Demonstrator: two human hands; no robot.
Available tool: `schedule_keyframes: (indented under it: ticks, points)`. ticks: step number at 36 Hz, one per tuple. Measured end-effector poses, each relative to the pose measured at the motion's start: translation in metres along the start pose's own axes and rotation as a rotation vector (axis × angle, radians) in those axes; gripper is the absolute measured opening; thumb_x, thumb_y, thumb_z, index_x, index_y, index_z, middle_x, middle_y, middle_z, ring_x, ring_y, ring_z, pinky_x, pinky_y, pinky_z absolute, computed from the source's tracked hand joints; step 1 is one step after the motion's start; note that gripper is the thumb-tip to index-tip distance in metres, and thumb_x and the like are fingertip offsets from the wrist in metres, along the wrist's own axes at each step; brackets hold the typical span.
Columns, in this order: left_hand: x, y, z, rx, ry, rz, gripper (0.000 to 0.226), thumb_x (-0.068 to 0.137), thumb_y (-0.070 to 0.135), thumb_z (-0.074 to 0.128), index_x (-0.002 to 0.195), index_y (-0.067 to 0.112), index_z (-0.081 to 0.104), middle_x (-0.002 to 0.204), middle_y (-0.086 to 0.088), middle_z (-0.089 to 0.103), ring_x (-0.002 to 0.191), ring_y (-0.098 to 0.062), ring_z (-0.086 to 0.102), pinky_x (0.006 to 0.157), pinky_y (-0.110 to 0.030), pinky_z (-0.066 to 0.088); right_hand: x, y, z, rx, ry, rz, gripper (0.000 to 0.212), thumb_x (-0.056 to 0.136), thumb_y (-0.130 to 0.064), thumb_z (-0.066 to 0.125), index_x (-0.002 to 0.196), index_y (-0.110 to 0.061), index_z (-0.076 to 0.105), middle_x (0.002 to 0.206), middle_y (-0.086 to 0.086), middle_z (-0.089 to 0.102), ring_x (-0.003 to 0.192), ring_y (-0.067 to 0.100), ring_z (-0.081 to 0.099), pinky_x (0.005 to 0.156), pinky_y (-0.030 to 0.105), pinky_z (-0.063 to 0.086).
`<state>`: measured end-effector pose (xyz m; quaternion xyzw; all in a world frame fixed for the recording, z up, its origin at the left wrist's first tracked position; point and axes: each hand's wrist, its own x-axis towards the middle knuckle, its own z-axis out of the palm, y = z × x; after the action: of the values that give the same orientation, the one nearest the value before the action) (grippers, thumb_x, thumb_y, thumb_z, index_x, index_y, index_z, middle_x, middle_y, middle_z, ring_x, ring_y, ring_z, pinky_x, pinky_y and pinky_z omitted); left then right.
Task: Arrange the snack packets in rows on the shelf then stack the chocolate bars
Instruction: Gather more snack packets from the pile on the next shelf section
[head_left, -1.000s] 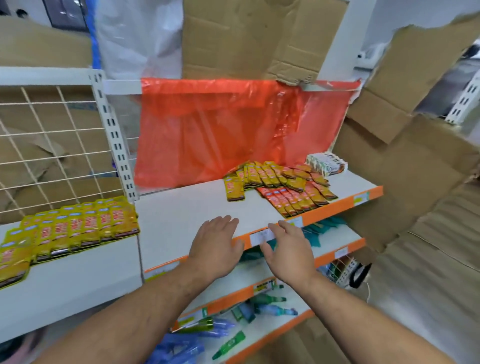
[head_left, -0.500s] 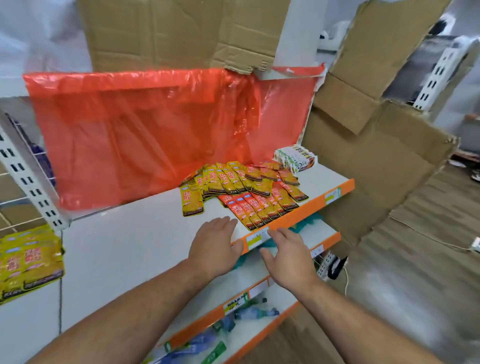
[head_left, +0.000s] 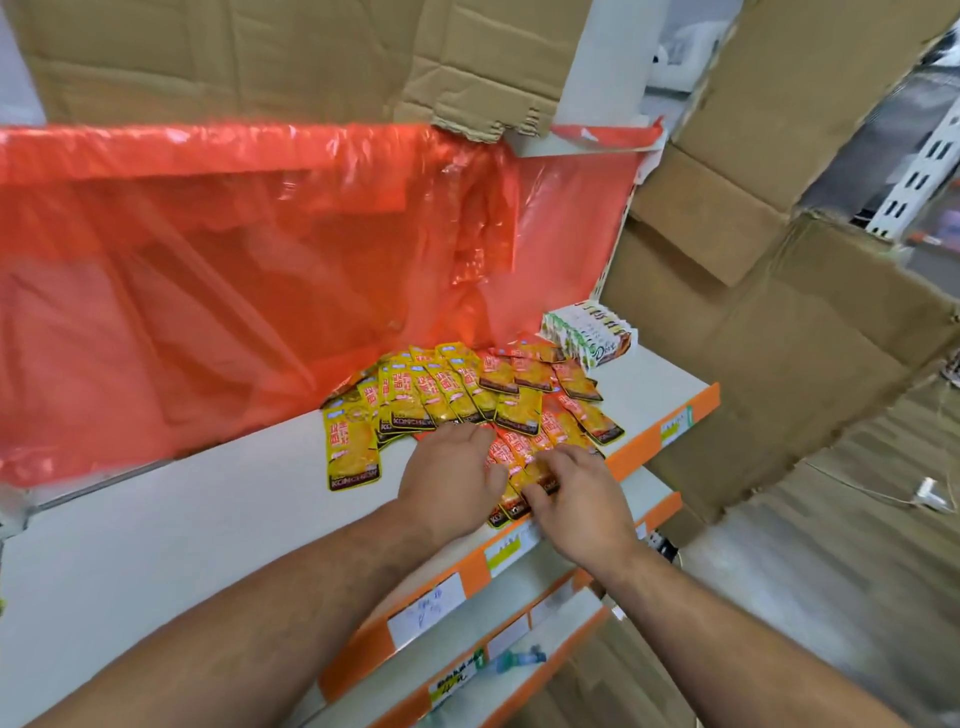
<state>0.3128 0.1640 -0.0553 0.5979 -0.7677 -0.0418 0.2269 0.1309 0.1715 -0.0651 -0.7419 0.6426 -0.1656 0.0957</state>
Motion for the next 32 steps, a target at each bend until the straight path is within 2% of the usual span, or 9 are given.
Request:
schedule_keyframes:
  ticks: [2,6,11,15,19,24,28,32]
  points:
    - [0.008,0.01,0.004,-0.006,0.01,0.007,0.041,0.086,0.039,0.049,0.109,0.011,0.068,0.103,-0.008,0.068,0.101,-0.03,0.058,0.086,-0.039,0.05,0.008,0.01,-0.001,-0.001,0.012,0.001,0.049,0.092,-0.041,0.06,0.135,-0.018,0.06,0.139,0.004,0.055,0.132,0.026,0.044,0.11,0.037,0.038]
    - [0.025,0.032,0.012,-0.055,-0.049,-0.01,0.031,0.094,0.035,0.051,0.109,0.012,0.065,0.104,-0.007,0.065,0.103,-0.027,0.056,0.081,-0.036,0.044,0.027,0.035,-0.009,0.002,0.033,0.027,0.046,0.092,-0.039,0.06,0.132,-0.016,0.062,0.133,0.005,0.059,0.126,0.026,0.048,0.108,0.035,0.039]
    - [0.048,0.063,0.029,-0.176,-0.078,-0.165,0.024,0.09,0.032,0.05,0.094,0.016,0.068,0.094,-0.006,0.07,0.09,-0.026,0.062,0.072,-0.037,0.05,0.057,0.068,-0.018,0.011,0.018,0.044,0.038,0.092,-0.033,0.061,0.122,-0.01,0.065,0.117,0.01,0.064,0.113,0.03,0.055,0.098,0.036,0.041]
    - [0.063,0.083,0.044,-0.192,-0.063,-0.296,0.026,0.088,0.032,0.05,0.094,0.015,0.069,0.093,-0.007,0.071,0.09,-0.028,0.064,0.073,-0.038,0.053,0.083,0.092,-0.021,0.033,-0.025,0.047,0.036,0.092,-0.035,0.057,0.12,-0.016,0.069,0.118,0.006,0.066,0.113,0.026,0.057,0.095,0.034,0.044]
    - [0.075,0.102,0.06,-0.124,-0.012,-0.483,0.027,0.088,0.035,0.048,0.095,0.015,0.066,0.095,-0.009,0.07,0.091,-0.032,0.065,0.071,-0.036,0.051,0.111,0.113,-0.025,0.078,-0.052,0.018,0.027,0.093,-0.039,0.054,0.089,-0.016,0.068,0.095,0.007,0.068,0.096,0.029,0.063,0.074,0.035,0.047]
    - [0.082,0.121,0.075,-0.021,0.055,-0.662,0.035,0.09,0.043,0.053,0.104,0.012,0.06,0.103,-0.011,0.065,0.095,-0.031,0.062,0.075,-0.038,0.05,0.137,0.127,-0.031,0.201,-0.121,0.089,0.042,0.093,-0.043,0.061,0.118,-0.01,0.066,0.114,0.009,0.069,0.107,0.029,0.063,0.088,0.037,0.052]
    - [0.084,0.13,0.083,0.05,0.056,-0.729,0.052,0.085,0.055,0.063,0.112,0.012,0.055,0.111,-0.01,0.062,0.104,-0.029,0.06,0.08,-0.036,0.049,0.15,0.132,-0.026,0.206,-0.203,0.095,0.053,0.086,-0.053,0.066,0.121,-0.014,0.057,0.117,0.006,0.067,0.109,0.029,0.062,0.089,0.04,0.052]
    - [0.089,0.136,0.088,0.093,0.048,-0.779,0.058,0.081,0.057,0.069,0.114,0.013,0.052,0.114,-0.009,0.061,0.106,-0.028,0.059,0.083,-0.037,0.049,0.153,0.134,-0.023,0.188,-0.229,0.076,0.061,0.077,-0.059,0.069,0.122,-0.02,0.053,0.118,0.002,0.067,0.11,0.03,0.062,0.089,0.043,0.052]
